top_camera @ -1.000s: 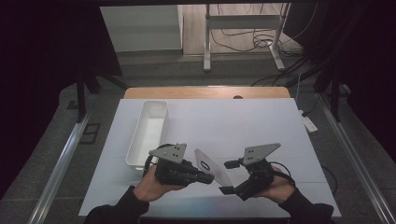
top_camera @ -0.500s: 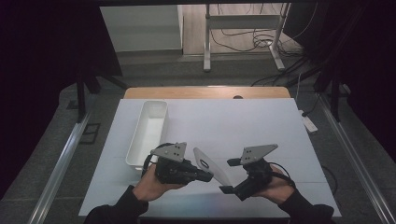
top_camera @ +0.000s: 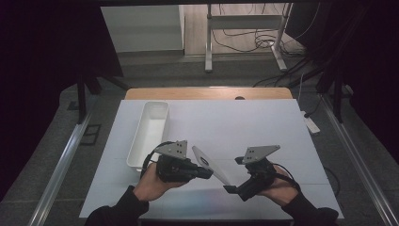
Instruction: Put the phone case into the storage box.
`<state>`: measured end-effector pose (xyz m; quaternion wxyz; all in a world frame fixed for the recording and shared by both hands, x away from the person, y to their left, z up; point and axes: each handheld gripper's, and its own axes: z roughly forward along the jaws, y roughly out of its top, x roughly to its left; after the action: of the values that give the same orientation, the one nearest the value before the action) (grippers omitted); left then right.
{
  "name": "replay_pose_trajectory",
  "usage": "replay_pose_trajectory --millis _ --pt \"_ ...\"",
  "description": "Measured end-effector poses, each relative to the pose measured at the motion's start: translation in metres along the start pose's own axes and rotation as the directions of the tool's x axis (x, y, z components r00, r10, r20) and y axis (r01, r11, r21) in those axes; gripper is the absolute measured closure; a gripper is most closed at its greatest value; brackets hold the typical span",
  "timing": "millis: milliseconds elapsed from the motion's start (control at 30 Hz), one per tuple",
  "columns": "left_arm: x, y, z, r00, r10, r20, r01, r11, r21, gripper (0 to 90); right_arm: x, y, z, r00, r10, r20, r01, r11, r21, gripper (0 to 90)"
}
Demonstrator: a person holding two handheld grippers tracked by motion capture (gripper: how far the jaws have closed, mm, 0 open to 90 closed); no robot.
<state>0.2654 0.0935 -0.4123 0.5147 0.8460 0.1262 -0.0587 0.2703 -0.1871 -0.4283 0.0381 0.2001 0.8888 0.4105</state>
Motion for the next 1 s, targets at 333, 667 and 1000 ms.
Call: replay_pose_trajectory --millis 333,667,1000 --pt "0.007 -0.001 -0.007 0.996 -0.048 -0.076 0.05 0.9987 0.015 88.2 -0.001 -0.005 -0.007 0.9972 0.016 0.073 -0.016 1.0 -0.004 0.0" --pt "0.013 0.0 -0.011 0.9897 -0.065 -0.127 0.07 0.9969 0.036 88.2 -0.003 -0.011 -0.013 0.9917 0.04 0.122 -0.039 0.999 -0.012 0.0" --pt "0.02 0.0 -0.015 0.9801 -0.08 -0.181 0.092 0.994 0.058 88.2 -0.005 -0.019 -0.02 0.9849 0.056 0.164 -0.054 0.998 -0.012 0.0"
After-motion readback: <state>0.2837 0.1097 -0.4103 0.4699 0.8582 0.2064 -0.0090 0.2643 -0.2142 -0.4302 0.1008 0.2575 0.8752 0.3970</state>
